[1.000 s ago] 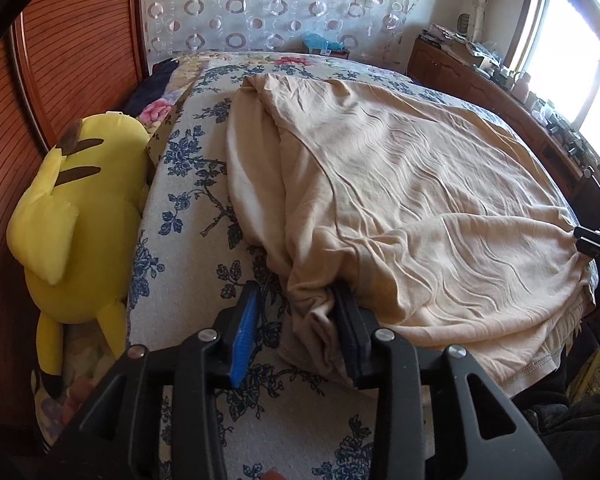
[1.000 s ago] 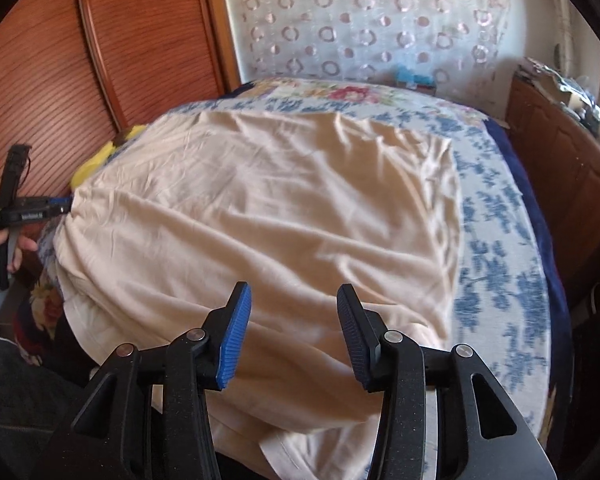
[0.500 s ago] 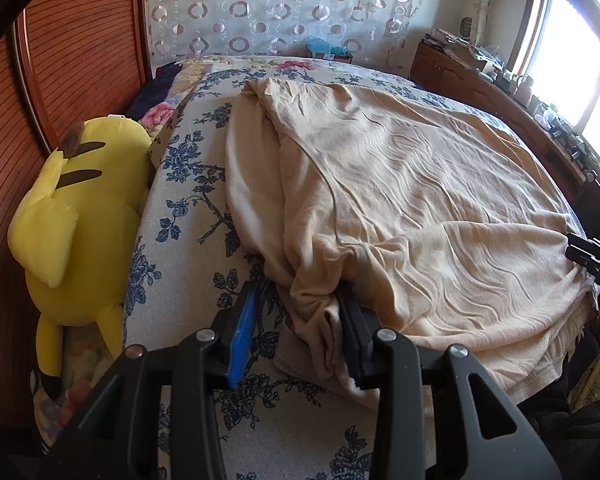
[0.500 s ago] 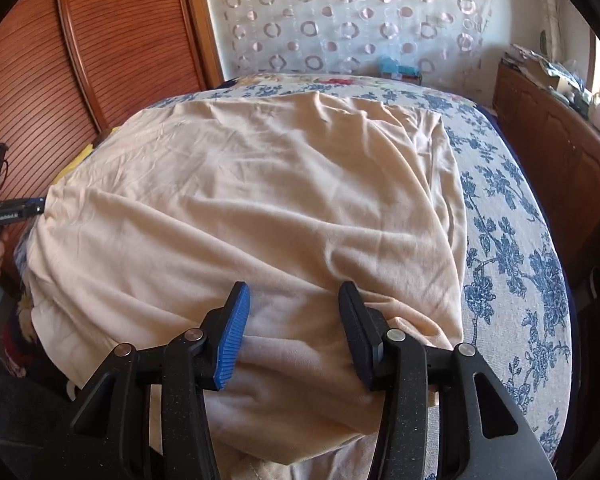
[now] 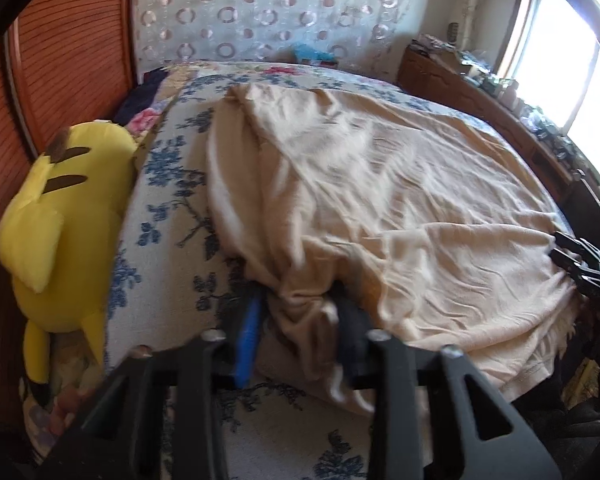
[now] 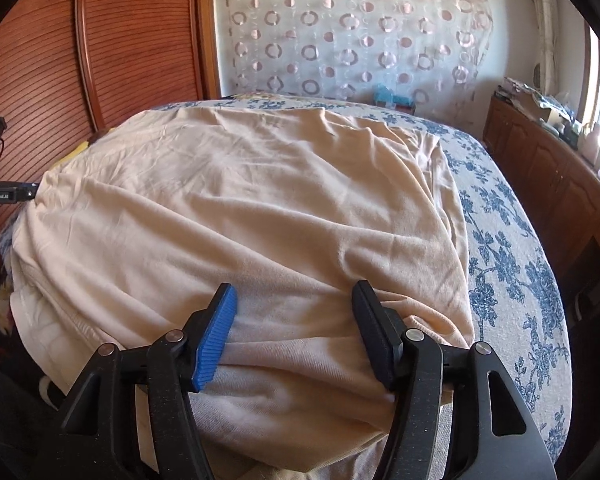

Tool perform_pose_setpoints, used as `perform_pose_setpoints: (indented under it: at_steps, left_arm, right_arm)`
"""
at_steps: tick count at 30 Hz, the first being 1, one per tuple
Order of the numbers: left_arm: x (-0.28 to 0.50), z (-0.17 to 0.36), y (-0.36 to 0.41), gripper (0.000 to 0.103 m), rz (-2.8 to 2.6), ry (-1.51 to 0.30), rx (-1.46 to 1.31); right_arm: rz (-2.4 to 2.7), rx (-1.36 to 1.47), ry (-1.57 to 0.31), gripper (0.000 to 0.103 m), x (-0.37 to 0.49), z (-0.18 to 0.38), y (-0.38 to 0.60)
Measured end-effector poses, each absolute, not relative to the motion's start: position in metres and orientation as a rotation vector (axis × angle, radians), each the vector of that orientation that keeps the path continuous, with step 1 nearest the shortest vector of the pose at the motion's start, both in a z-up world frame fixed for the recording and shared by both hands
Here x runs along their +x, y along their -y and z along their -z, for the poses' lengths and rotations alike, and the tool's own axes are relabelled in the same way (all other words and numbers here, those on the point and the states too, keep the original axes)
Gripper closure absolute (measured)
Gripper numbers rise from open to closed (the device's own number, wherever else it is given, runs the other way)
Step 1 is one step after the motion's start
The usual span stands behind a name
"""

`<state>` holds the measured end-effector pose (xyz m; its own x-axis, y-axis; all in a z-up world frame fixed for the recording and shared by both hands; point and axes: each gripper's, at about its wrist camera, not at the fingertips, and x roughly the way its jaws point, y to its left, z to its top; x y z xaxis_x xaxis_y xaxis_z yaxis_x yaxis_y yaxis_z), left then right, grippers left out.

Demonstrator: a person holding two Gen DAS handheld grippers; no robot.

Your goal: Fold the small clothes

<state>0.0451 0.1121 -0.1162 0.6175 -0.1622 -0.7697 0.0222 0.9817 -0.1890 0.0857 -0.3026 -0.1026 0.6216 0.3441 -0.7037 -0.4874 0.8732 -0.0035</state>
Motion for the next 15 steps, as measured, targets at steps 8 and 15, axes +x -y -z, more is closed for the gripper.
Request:
perform_pose_setpoints:
  at_steps: [8, 15]
  left_arm:
    - [0.049, 0.098, -0.087, 0.099, 0.197, -0.825, -0.186]
    - [0.072, 0.053, -0.033, 0.099, 0.348, -0.719, -0.177]
  right_arm:
    - [-0.487, -0.180, -0.807, 0.041, 0.092, 0.100, 0.305]
    - [-0.488, -0.006, -0.821, 0.042, 0.095, 0.083, 0.333]
